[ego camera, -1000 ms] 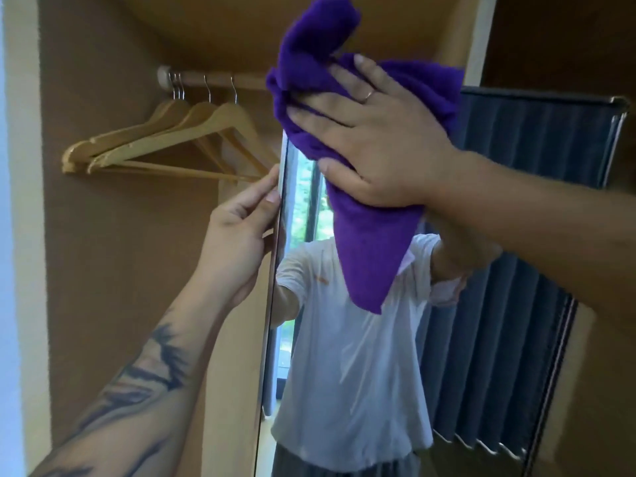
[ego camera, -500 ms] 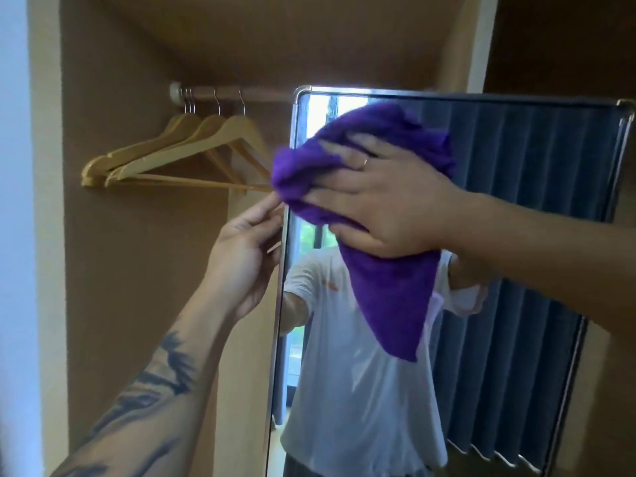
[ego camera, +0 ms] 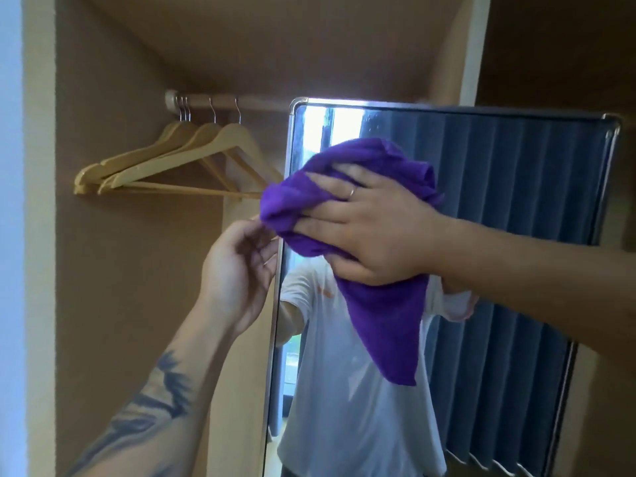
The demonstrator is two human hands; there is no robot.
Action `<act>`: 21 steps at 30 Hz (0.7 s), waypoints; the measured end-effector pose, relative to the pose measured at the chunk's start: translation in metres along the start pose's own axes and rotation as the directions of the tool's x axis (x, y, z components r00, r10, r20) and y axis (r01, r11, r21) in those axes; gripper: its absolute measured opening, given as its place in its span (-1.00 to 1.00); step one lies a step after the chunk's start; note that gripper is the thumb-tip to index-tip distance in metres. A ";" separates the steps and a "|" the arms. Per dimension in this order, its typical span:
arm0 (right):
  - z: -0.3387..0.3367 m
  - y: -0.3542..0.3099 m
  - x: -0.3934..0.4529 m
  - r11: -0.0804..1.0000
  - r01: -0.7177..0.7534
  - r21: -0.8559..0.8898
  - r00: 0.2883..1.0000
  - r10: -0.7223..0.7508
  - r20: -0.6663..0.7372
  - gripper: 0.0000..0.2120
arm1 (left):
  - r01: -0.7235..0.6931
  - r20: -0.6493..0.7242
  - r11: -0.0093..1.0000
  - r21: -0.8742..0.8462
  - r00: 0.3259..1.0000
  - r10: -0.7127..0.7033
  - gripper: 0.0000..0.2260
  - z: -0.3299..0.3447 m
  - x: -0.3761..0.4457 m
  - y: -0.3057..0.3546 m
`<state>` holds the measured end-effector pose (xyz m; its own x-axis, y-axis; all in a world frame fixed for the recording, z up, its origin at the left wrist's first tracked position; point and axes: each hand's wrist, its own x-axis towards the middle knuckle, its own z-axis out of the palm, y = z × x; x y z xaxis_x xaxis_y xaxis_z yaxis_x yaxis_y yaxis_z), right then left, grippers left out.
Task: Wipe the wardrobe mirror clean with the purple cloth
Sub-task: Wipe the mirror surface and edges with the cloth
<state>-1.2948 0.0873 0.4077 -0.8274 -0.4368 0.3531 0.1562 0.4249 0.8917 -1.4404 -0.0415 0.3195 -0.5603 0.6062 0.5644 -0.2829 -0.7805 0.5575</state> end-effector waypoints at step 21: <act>-0.012 0.043 0.028 0.969 -0.245 -0.008 0.964 0.243 -0.106 -0.39 | -0.066 -0.105 0.994 0.087 0.992 0.075 -0.70 0.010 0.001 -0.008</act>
<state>-1.3051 0.0839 0.4598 -0.7024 -0.4022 0.5872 0.3586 0.5126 0.7801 -1.4306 -0.0329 0.3220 -0.6585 0.5269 0.5374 -0.1768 -0.8024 0.5700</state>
